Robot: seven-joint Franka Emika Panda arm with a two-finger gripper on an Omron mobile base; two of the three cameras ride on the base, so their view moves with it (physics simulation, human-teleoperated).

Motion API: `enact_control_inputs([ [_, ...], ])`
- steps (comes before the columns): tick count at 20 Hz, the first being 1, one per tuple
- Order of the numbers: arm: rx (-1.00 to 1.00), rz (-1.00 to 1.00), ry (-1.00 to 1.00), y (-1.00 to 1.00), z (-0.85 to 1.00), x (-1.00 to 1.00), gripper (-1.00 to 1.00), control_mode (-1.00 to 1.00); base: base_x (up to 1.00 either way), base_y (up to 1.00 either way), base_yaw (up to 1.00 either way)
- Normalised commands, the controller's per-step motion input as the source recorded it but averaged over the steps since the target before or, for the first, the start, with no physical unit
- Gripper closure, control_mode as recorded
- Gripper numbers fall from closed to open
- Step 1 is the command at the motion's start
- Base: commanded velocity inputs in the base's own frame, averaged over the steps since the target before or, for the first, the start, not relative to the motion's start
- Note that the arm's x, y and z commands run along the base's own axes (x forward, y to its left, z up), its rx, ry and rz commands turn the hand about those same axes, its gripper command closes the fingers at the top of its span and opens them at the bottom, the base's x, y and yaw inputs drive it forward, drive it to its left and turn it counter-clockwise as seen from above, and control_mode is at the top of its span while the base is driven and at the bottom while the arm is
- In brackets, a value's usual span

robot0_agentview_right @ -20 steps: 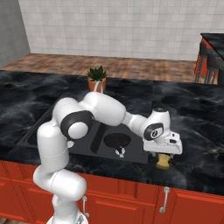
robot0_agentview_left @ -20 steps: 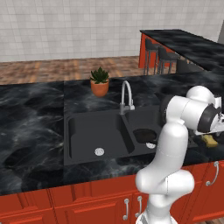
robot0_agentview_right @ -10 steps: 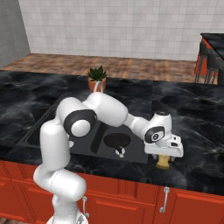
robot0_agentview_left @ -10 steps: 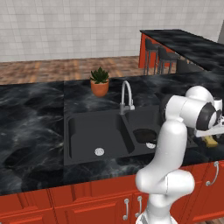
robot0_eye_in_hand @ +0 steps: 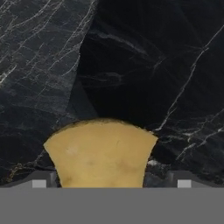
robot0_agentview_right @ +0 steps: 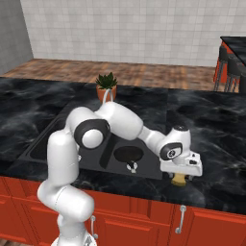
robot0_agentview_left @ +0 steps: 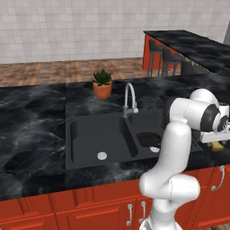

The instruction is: Pick the pan and sponge and place them into the sink. Then turn on the water.

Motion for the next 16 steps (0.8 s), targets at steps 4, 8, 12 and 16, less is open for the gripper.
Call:
enact_control_inputs([
  [4, 0.03, 0.01, 0.00, -0.01, -0.17, 0.00, -1.00, -1.00, 0.00, 0.00, 0.00],
  [8, 0.03, 0.01, 0.00, 0.00, -0.22, 0.00, 1.00, -1.00, 0.00, 0.00, 0.00],
  [12, 0.03, 0.01, -0.01, 0.00, -0.17, 0.00, 1.00, -1.00, 0.00, 0.00, 0.00],
  [16, 0.02, 0.02, -0.03, 0.02, -0.01, 0.00, 1.00, -1.00, 0.00, 0.00, 0.00],
])
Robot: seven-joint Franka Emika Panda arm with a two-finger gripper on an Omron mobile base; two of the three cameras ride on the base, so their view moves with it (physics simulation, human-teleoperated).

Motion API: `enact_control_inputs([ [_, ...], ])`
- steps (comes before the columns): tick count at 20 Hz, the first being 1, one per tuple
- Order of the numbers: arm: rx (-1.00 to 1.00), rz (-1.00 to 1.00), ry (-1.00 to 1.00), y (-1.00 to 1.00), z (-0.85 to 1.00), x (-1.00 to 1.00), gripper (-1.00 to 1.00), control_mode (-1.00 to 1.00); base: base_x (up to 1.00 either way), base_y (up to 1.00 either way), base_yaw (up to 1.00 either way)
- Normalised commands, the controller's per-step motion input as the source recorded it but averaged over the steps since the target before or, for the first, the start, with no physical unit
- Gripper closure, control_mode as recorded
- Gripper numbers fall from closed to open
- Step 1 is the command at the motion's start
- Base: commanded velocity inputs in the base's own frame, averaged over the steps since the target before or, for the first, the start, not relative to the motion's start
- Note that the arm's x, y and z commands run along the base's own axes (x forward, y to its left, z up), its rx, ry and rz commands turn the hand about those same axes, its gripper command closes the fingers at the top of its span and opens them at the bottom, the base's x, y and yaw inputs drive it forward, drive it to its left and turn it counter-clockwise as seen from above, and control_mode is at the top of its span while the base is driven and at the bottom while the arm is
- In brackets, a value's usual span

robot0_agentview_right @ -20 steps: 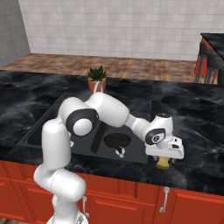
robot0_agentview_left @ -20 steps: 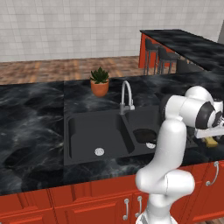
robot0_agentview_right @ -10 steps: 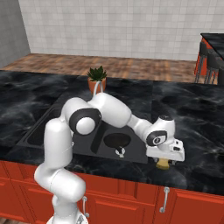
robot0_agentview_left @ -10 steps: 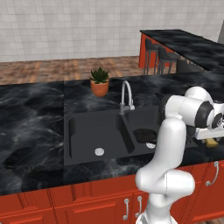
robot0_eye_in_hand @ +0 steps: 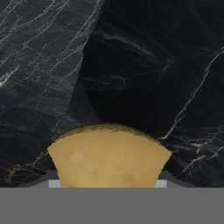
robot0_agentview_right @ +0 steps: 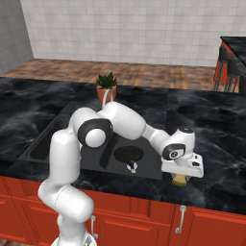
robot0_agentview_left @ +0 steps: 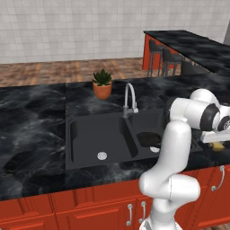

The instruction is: Pick the pan and sponge and place them into the sink. Then turn on the water.

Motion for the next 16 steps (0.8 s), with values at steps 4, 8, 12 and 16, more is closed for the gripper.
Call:
enact_control_inputs([
  [4, -0.03, 0.00, -0.03, 0.11, 0.00, -0.09, 1.00, -1.00, 0.00, 0.00, 0.00],
  [8, -0.04, 0.01, -0.07, 0.17, 0.15, -0.08, 1.00, -1.00, 0.00, 0.00, 0.00],
  [12, -0.03, 0.06, -0.12, 0.31, 0.28, -0.03, 1.00, -1.00, 0.00, 0.00, 0.00],
  [16, -0.03, 0.10, -0.11, 0.36, 0.32, 0.00, 1.00, -1.00, 0.00, 0.00, 0.00],
])
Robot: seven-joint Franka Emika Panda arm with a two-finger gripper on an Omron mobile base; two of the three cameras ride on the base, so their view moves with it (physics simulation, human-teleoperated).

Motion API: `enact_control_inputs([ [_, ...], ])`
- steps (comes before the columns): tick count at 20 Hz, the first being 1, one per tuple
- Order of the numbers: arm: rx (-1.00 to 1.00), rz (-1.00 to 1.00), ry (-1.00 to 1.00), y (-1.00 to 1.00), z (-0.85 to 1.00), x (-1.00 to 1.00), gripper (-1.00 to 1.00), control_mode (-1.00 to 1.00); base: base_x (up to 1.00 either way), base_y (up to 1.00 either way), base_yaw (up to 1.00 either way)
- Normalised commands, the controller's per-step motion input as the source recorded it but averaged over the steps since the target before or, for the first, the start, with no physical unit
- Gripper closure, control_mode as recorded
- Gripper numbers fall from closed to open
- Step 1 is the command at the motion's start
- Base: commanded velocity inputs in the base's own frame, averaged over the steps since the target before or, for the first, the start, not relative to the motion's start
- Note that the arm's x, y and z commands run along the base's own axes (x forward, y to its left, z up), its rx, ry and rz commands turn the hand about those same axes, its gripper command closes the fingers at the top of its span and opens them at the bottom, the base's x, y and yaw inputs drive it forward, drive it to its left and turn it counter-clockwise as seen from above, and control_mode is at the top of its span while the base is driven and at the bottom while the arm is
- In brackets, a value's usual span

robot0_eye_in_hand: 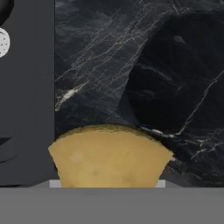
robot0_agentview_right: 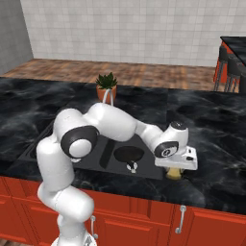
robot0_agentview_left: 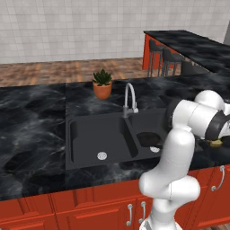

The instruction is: Pick the pan and sponge and place them into the sink. Then turn on the water.

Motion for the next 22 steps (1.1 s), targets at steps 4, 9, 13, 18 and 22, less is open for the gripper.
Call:
enact_control_inputs([
  [4, -0.03, 0.10, -0.12, 0.30, 0.38, 0.00, 1.00, -1.00, 0.00, 0.00, 0.00],
  [9, -0.04, 0.09, -0.15, 0.31, 0.28, 0.00, 1.00, -1.00, 0.00, 0.00, 0.00],
  [13, -0.05, 0.10, -0.14, 0.37, 0.24, 0.00, 1.00, -1.00, 0.00, 0.00, 0.00],
  [18, -0.05, 0.10, -0.12, 0.43, 0.07, 0.00, 1.00, -1.00, 0.00, 0.00, 0.00],
  [22, -0.06, 0.10, -0.12, 0.43, 0.00, 0.02, 1.00, -1.00, 0.00, 0.00, 0.00],
])
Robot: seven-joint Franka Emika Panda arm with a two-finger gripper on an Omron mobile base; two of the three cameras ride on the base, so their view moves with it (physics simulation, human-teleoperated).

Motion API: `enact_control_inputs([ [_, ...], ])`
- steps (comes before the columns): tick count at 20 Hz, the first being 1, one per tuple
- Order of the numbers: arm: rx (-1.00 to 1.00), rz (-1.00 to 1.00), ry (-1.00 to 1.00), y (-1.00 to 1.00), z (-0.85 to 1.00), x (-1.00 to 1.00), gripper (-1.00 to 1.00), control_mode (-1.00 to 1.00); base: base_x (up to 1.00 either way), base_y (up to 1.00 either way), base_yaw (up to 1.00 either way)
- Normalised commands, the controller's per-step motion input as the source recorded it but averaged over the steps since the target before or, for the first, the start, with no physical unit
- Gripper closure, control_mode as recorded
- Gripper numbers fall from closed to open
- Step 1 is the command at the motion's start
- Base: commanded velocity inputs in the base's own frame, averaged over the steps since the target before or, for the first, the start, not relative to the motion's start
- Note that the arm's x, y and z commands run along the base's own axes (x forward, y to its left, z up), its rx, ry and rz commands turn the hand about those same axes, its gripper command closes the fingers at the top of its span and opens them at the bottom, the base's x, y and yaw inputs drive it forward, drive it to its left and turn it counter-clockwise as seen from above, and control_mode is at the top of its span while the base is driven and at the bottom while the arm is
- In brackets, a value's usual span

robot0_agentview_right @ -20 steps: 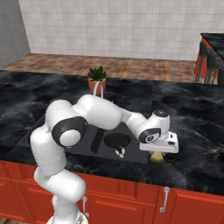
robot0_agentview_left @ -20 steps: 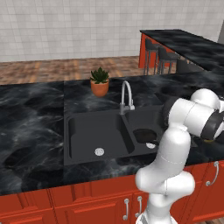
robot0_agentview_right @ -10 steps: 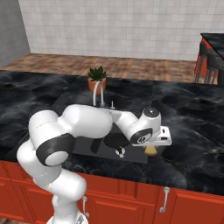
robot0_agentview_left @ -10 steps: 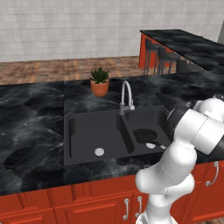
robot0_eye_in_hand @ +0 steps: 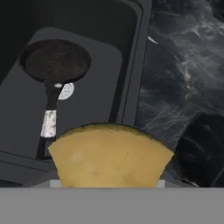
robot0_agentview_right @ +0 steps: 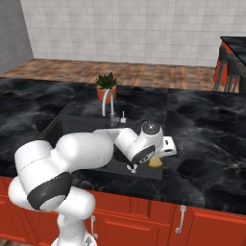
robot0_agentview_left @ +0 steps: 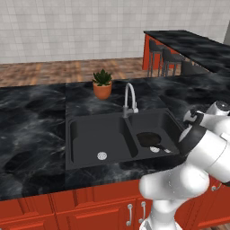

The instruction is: Pick the pan and sponge and place them into the sink. Then turn on the water.

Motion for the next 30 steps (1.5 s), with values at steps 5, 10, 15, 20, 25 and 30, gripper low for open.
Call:
enact_control_inputs([
  [5, -0.04, 0.09, -0.11, 0.43, 0.05, 0.05, 1.00, -1.00, 0.00, 0.00, 0.00],
  [10, -0.01, 0.10, -0.04, 0.38, 0.12, 0.11, 1.00, -1.00, 0.00, 0.00, 0.00],
  [15, 0.00, 0.11, -0.01, 0.29, 0.11, 0.16, 1.00, -1.00, 0.00, 0.00, 0.00],
  [20, 0.00, 0.11, 0.00, 0.28, 0.01, 0.22, 1.00, -1.00, 0.00, 0.00, 0.00],
  [25, -0.04, 0.07, -0.04, 0.25, -0.11, 0.26, 1.00, -1.00, 0.00, 0.00, 0.00],
  [30, -0.02, 0.06, -0.05, 0.23, -0.18, 0.29, 1.00, -1.00, 0.00, 0.00, 0.00],
])
